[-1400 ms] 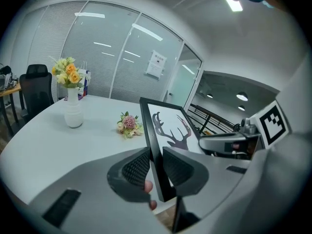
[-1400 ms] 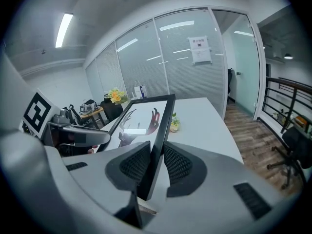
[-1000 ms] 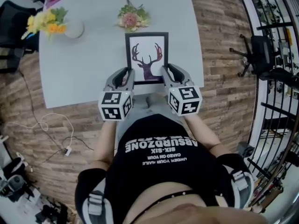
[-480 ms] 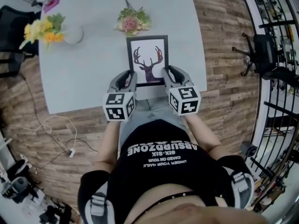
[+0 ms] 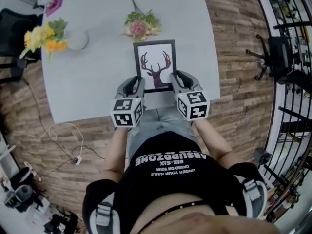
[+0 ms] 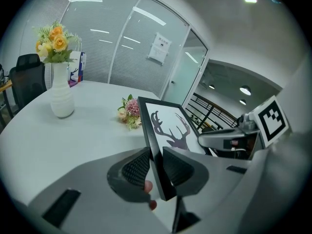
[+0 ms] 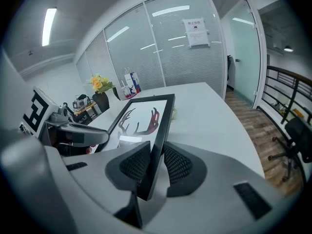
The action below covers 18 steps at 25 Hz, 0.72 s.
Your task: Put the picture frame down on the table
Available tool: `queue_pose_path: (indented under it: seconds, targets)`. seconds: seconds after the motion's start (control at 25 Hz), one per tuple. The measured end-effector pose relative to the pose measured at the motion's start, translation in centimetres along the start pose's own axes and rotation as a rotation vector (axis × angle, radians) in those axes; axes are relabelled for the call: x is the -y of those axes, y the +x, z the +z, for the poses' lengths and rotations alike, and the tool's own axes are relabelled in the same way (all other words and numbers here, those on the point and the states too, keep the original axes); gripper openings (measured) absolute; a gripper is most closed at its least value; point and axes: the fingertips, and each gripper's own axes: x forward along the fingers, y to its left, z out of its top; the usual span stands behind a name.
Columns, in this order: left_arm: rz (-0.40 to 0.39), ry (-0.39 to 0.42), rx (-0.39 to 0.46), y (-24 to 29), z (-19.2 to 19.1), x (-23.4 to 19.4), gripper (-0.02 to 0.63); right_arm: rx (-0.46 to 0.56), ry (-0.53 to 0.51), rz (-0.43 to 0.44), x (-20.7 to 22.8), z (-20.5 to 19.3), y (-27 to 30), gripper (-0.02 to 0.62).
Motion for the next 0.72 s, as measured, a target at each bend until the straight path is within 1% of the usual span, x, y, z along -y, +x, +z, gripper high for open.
queue_pose_path:
  seconds: [0.44, 0.72]
  targets:
    - [0.007, 0.002, -0.029, 1.6, -1.3, -0.6, 0.095, -0.034, -0.016, -0.002, 0.6, -1.0, 1.4, 0.098]
    - [0.009, 0.009, -0.051, 2.4, -2.1, -0.9, 0.095, -0.054, -0.008, -0.003, 1.0, -1.9, 2.2, 0.098]
